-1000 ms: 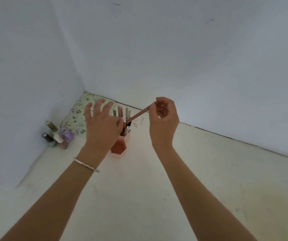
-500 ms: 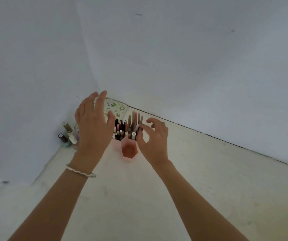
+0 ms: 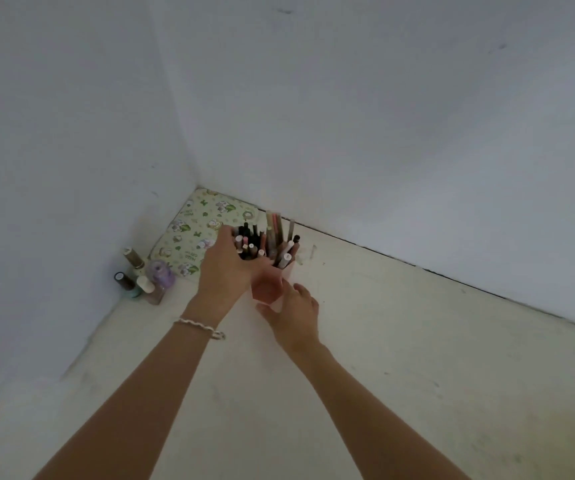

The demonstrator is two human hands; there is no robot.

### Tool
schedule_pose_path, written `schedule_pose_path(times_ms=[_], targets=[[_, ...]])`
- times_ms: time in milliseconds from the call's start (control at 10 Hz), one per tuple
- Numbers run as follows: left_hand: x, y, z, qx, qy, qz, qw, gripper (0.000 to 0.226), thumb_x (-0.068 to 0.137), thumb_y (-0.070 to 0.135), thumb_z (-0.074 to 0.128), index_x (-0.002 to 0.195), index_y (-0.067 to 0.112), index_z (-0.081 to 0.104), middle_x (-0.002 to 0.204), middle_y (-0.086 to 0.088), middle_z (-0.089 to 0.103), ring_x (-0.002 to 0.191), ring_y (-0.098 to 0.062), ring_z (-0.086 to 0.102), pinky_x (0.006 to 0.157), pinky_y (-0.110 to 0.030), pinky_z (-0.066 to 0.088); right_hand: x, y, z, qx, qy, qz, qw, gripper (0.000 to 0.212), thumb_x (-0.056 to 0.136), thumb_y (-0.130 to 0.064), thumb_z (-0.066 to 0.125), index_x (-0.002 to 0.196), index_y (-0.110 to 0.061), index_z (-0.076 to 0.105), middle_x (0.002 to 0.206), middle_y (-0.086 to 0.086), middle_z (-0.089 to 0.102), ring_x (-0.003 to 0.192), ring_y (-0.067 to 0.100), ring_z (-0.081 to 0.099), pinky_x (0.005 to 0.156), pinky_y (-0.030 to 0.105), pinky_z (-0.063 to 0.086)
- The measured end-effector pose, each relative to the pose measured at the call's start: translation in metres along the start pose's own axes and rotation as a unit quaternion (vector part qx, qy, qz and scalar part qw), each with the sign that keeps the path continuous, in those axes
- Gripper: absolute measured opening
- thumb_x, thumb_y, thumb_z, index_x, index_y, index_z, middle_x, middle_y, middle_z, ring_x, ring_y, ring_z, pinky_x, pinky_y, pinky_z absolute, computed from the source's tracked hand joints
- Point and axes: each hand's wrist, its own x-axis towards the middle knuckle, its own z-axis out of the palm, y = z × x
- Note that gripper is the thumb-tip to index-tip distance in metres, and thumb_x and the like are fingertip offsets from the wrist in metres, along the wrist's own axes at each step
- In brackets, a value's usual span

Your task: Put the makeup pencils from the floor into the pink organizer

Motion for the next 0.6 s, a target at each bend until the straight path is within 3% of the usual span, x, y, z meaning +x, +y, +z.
schedule_pose_path(times_ms=[100, 200, 400, 500, 600], targets=[[0.022, 0.015, 0.007, -0.009, 0.005, -0.003, 1.000, 0.048, 0.074, 0.026, 0.080, 0.111, 0.016, 0.052, 0.095, 0.005, 0.059, 0.086, -0.017, 0.057, 0.072, -0.027, 0.040, 0.021, 0.003, -0.001, -0.062, 0.043, 0.000, 0.997, 0.060, 0.087, -0.055, 0.058, 0.134, -0.020, 0.050, 0.128, 0.003, 0.054, 0.126, 0.025, 0.037, 0.105, 0.037, 0.027], [0.044, 0.026, 0.015, -0.028, 0.000, 0.010, 1.000, 0.045, 0.074, 0.023, 0.080, 0.112, 0.015, 0.057, 0.096, 0.002, 0.064, 0.088, -0.018, 0.060, 0.073, -0.026, 0.044, 0.046, -0.001, -0.007, -0.067, 0.059, 0.015, 0.996, 0.057, 0.085, -0.055, 0.061, 0.129, -0.018, 0.055, 0.120, 0.006, 0.054, 0.116, 0.028, 0.041, 0.099, 0.037, 0.029], [0.074, 0.024, 0.028, -0.053, -0.013, 0.043, 0.998, 0.038, 0.072, 0.021, 0.080, 0.098, 0.019, 0.052, 0.087, 0.003, 0.061, 0.081, -0.019, 0.059, 0.060, -0.022, 0.039, 0.077, 0.000, -0.017, -0.085, 0.061, 0.041, 0.994, 0.052, 0.083, -0.056, 0.063, 0.115, -0.015, 0.062, 0.109, 0.007, 0.059, 0.111, 0.029, 0.048, 0.094, 0.039, 0.033], [0.077, 0.028, 0.032, -0.065, -0.016, 0.041, 0.997, 0.046, 0.075, 0.021, 0.079, 0.114, 0.018, 0.056, 0.103, 0.000, 0.065, 0.099, -0.021, 0.064, 0.073, -0.023, 0.045, 0.080, -0.005, -0.016, -0.049, 0.046, 0.051, 0.996, 0.044, 0.082, -0.054, 0.064, 0.106, -0.017, 0.066, 0.103, 0.005, 0.064, 0.106, 0.027, 0.052, 0.091, 0.038, 0.035], [0.060, 0.027, 0.023, -0.103, -0.024, 0.025, 0.994, 0.105, 0.079, 0.027, 0.079, 0.156, 0.031, 0.009, 0.162, -0.012, 0.014, 0.149, -0.025, 0.018, 0.111, -0.023, 0.017, 0.066, 0.006, -0.018, -0.018, 0.008, 0.103, 0.995, 0.058, 0.078, -0.046, 0.070, 0.126, -0.019, 0.054, 0.114, 0.006, 0.062, 0.114, 0.029, 0.052, 0.095, 0.038, 0.039]])
